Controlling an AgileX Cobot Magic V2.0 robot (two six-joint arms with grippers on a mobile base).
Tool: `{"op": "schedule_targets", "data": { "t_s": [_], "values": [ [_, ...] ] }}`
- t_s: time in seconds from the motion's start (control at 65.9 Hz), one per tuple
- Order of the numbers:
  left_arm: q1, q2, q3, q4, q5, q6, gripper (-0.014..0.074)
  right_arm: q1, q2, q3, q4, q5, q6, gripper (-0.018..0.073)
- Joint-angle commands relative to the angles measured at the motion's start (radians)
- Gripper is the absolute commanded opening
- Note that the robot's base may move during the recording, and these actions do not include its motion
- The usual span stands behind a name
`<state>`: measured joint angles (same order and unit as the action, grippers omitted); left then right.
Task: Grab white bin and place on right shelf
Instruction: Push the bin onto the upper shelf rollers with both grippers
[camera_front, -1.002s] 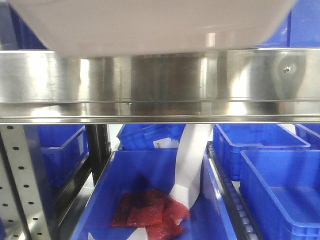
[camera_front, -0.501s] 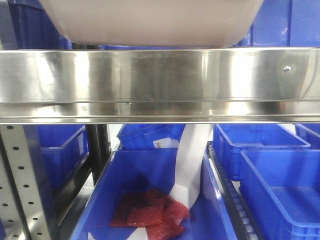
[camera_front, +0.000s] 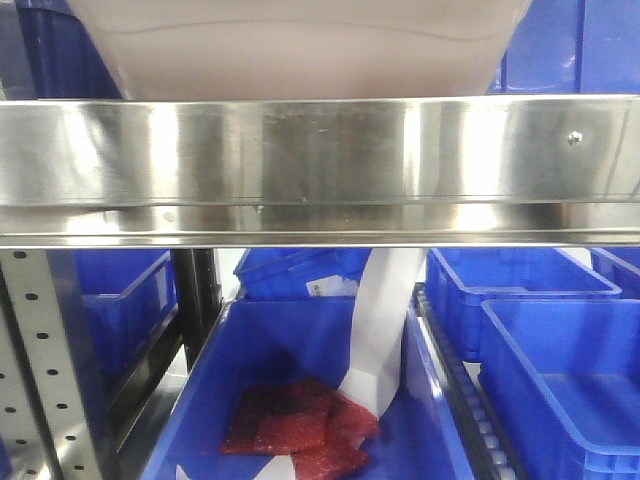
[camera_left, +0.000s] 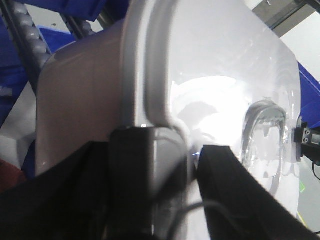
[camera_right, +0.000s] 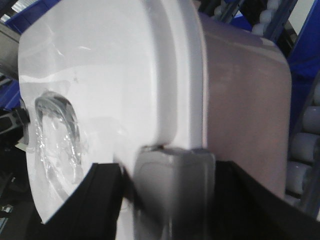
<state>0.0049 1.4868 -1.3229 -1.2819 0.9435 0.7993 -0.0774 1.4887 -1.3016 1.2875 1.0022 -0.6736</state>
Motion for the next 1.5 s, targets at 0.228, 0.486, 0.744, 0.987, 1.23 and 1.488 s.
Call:
{"op": "schedule_targets", "data": {
  "t_s": [0.228,0.486,0.744,0.987,1.23,1.488],
  "values": [
    [-0.036,-0.032,-0.036,-0.057,0.033,-0.013,0.0441,0.028,-0.029,-0.043,0.155,-0.070,-0.020,0.0610],
    [0.042,-0.032,-0.036,-0.052,-0.042,-0.048,0.0442,-0.036,-0.029,-0.043,0.119,-0.162,-0.020,0.0611],
    [0.091,-0.032,-0.036,-0.052,-0.040,-0.048,0.0442,-0.105,-0.029,-0.043,0.119,-0.157,-0.020,0.0611],
    [0.091,-0.032,-0.036,-0.052,-0.040,-0.048,0.0397,-0.108,-0.029,-0.043,0.103,-0.143,-0.021,0.0574],
    [0.091,-0.032,-0.036,-0.052,-0.042,-0.048,-0.0137,-0.108,-0.029,-0.043,0.028,-0.113,-0.021,0.0032],
    [0.085,-0.034,-0.036,-0.073,-0.026,-0.060,-0.0118,-0.108,-0.033,-0.043,0.007,-0.121,-0.021,0.0043]
  ]
}}
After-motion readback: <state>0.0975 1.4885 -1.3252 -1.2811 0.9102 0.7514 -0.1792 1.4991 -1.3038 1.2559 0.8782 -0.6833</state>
